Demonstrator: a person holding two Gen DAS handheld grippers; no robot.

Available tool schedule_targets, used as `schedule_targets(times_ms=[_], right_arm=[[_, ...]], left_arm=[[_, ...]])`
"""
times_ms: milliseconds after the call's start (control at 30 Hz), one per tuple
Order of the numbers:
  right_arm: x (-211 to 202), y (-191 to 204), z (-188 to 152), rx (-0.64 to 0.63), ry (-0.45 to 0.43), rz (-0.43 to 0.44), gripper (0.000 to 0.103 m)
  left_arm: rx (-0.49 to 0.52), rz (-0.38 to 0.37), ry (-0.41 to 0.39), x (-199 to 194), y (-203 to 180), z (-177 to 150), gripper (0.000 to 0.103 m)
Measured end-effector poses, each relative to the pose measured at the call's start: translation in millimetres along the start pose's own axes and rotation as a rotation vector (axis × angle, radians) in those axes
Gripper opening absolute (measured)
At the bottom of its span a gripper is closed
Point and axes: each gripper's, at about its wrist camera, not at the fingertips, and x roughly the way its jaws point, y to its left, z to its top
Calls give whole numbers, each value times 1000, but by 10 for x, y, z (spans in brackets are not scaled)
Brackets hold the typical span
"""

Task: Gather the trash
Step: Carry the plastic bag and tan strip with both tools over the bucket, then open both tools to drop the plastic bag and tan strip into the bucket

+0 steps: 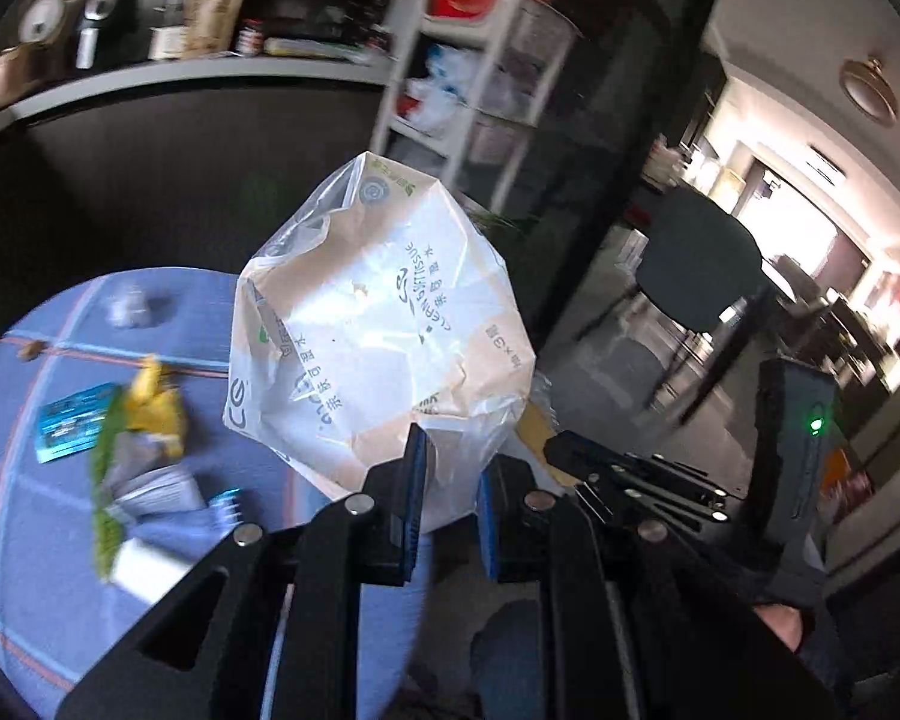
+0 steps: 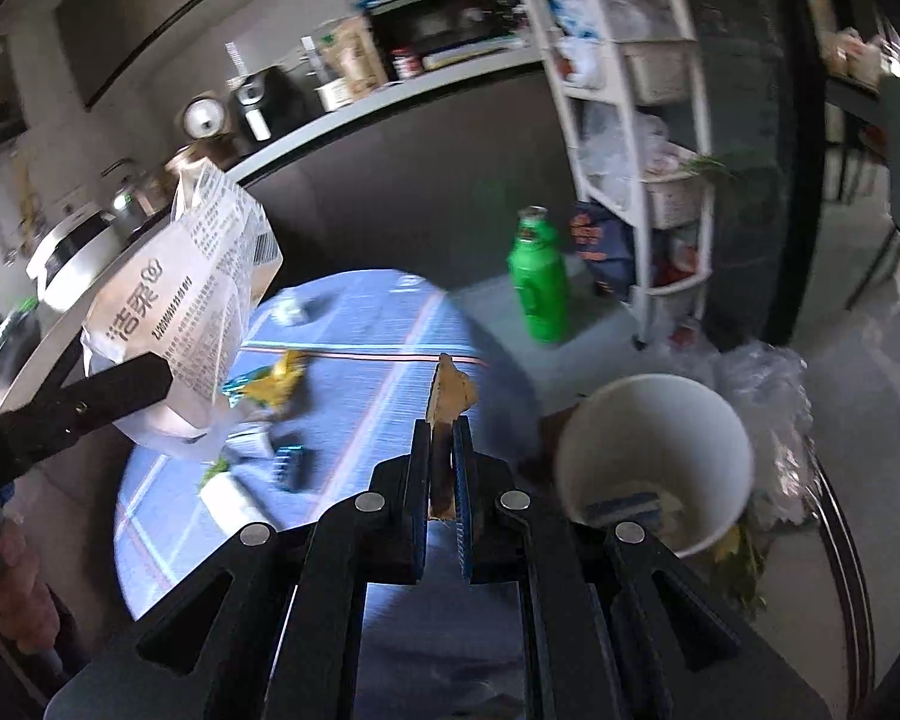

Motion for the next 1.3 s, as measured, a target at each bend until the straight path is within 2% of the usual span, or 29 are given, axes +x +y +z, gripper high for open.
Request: schedule_targets(times_ms=[167,367,533,700,967,1067,1133,1167,1300], right_arm=[[54,-483,-92,63,13,-69,7],[200,-986,-252,137,50,-112,7],[406,-1274,-383,170,93,-129,7],[598,-1481,-491,201,134,-134,7],[953,-1697,-588,208,194,-142,7],[1028,-1713,-591,190,203,-148,7],[1050,-1715,-597,180,202,-152,9],[1056,-1711,-596,170,203,-153,9],[1014,-1688,-598,133,192,-158,20]], left_arm=[[41,-72,85,531,-252,91,16],[51,-169,199,1215,-454,104,16],[44,-205,282,1741,-489,82,16],[57,-205,340,2175,-541,44,17],[93,-153,416,2740,-568,-112,20],[99,-123,415,2821,-544,-132,26],[101,-109,406,2824,-544,-138,39],[99,-103,400,2819,-540,-132,41],[85,-107,378,2737,-546,-97,50]])
